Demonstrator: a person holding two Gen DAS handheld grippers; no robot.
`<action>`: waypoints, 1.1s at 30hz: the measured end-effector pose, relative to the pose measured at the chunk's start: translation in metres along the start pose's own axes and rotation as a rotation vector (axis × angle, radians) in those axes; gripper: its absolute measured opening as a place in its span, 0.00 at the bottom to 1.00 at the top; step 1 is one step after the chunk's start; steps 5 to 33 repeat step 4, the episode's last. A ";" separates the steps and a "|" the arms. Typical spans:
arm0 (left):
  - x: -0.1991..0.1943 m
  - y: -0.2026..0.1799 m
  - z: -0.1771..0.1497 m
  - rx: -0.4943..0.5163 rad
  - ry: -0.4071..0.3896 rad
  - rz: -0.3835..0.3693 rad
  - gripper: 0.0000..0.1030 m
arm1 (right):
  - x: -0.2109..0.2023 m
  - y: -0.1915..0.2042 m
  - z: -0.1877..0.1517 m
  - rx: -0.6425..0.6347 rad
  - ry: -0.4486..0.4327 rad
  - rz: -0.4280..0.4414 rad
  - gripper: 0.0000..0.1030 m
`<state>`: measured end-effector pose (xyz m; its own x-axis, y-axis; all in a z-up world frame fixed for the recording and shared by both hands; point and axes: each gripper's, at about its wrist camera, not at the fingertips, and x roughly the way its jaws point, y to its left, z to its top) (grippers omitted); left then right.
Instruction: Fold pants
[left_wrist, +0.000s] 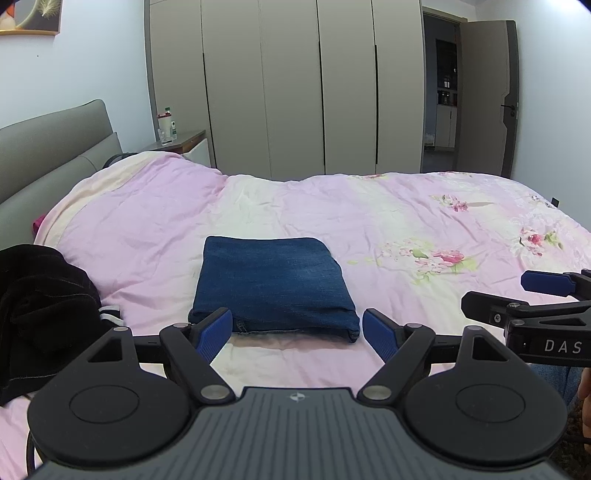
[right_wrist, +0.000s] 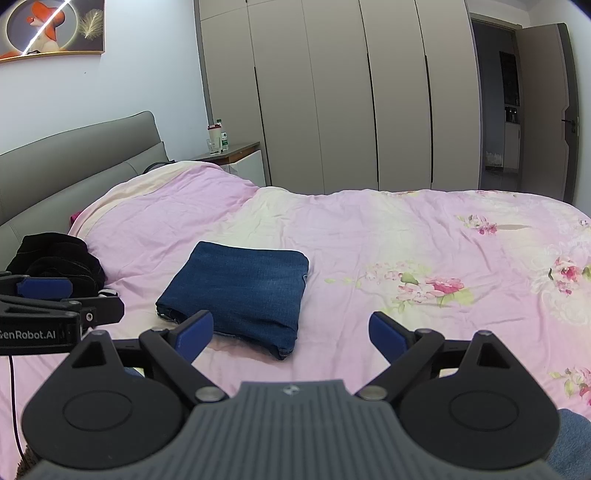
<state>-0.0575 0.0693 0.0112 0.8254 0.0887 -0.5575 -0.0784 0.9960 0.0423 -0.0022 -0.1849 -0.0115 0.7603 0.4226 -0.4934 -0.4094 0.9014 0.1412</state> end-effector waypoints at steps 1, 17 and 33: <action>0.000 0.000 0.000 -0.003 -0.002 -0.003 0.91 | 0.000 0.000 0.000 0.000 0.000 0.000 0.85; 0.000 0.002 0.000 0.002 -0.002 0.000 0.91 | 0.000 0.001 0.000 0.000 0.001 0.002 0.85; 0.000 0.002 0.000 0.002 -0.002 0.000 0.91 | 0.000 0.001 0.000 0.000 0.001 0.002 0.85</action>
